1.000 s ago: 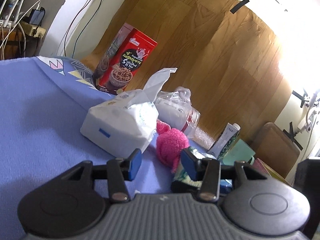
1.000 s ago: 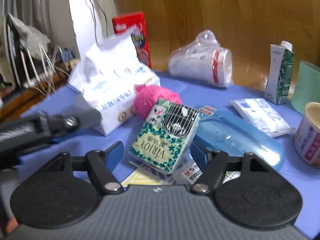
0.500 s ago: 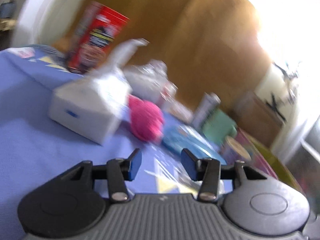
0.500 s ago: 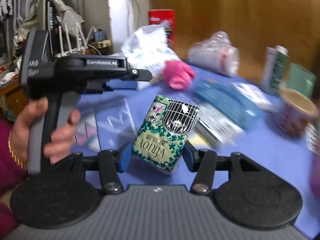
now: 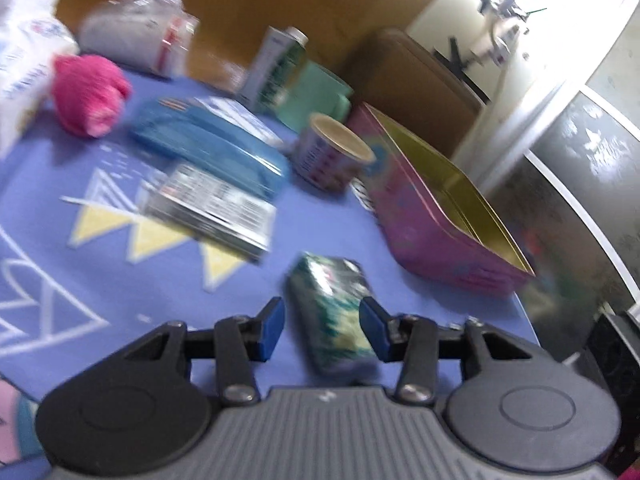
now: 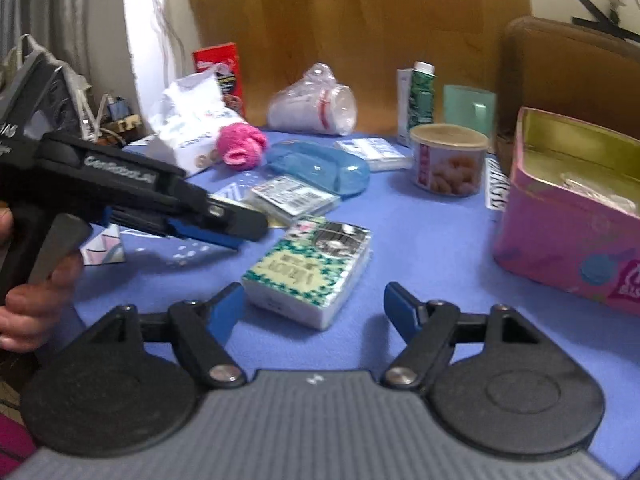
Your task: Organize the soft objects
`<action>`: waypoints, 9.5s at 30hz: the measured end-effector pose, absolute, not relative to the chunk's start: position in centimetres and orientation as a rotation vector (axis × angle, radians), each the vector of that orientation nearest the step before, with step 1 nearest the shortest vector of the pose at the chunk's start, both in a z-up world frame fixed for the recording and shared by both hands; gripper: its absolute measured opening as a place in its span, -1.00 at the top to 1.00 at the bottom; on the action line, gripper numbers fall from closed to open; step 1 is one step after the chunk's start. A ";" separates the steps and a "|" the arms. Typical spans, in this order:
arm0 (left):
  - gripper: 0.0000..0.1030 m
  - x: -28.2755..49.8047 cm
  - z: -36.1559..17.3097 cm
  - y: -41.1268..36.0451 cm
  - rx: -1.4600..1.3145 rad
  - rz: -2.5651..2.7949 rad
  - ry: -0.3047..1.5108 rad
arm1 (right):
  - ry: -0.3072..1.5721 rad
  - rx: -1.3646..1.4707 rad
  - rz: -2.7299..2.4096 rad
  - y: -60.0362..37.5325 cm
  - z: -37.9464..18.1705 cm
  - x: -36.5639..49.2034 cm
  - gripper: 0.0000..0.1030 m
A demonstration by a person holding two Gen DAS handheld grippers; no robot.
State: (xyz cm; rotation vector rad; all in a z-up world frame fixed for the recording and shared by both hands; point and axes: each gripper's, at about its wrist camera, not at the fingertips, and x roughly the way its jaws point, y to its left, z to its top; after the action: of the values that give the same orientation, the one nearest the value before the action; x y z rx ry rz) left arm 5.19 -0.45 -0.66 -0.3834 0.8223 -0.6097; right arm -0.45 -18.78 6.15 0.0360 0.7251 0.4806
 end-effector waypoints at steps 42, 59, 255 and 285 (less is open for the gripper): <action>0.10 7.1 5.2 -19.8 0.057 -0.616 0.566 | 0.308 0.159 -0.157 -35.5 8.9 -2.1 0.19; 0.00 8.2 1.3 -0.9 0.000 -0.168 0.666 | 0.511 0.133 0.246 -23.0 7.9 1.1 0.20; 0.14 5.6 -0.9 -2.4 -0.139 -0.586 0.766 | 0.771 -0.075 0.467 -18.7 5.6 -0.3 -0.55; -0.08 15.3 5.0 -20.7 0.033 -0.592 0.577 | 0.533 0.038 -0.026 -32.9 7.5 7.6 -0.53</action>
State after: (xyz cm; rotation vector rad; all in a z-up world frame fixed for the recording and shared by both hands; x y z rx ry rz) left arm 15.30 -20.72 5.00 0.0333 0.5773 -0.5921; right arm 7.55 -32.85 7.48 0.0381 0.5335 -0.0259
